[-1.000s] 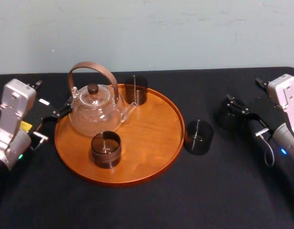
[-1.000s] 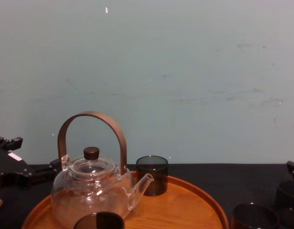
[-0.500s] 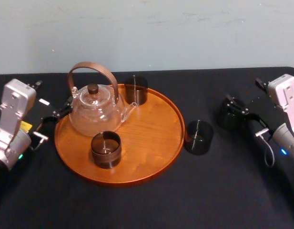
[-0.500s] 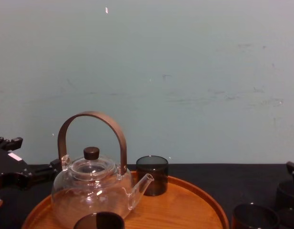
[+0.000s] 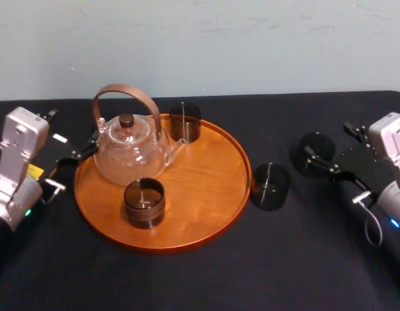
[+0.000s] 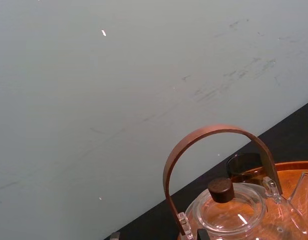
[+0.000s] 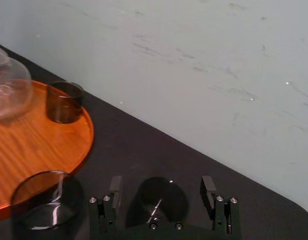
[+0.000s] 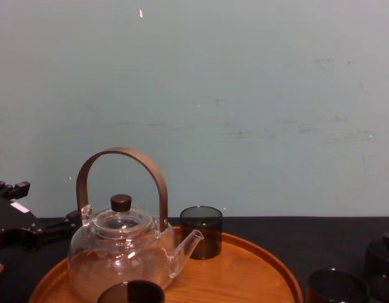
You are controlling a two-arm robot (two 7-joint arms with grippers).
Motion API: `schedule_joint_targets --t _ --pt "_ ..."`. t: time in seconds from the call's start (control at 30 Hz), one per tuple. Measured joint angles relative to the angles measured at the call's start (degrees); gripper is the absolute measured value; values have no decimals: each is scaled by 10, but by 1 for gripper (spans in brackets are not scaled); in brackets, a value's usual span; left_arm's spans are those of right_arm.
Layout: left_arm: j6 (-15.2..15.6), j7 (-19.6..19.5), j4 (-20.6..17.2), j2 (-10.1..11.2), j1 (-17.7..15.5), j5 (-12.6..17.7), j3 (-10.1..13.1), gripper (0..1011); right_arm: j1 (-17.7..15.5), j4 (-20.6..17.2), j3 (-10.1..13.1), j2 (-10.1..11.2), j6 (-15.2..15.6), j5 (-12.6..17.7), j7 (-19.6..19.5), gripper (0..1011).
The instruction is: Pick up the glass from the table and place it on the tray.
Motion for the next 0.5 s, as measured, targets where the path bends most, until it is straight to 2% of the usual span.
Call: schedule_joint_targets --t 0.3,0.5 --pt "0 0 0 0 0 0 0 1001 -52 -63 14 17 15 8 21 1000" --pt "0 0 0 0 0 0 0 1001 -75 -86 20 23 20 17 38 1000"
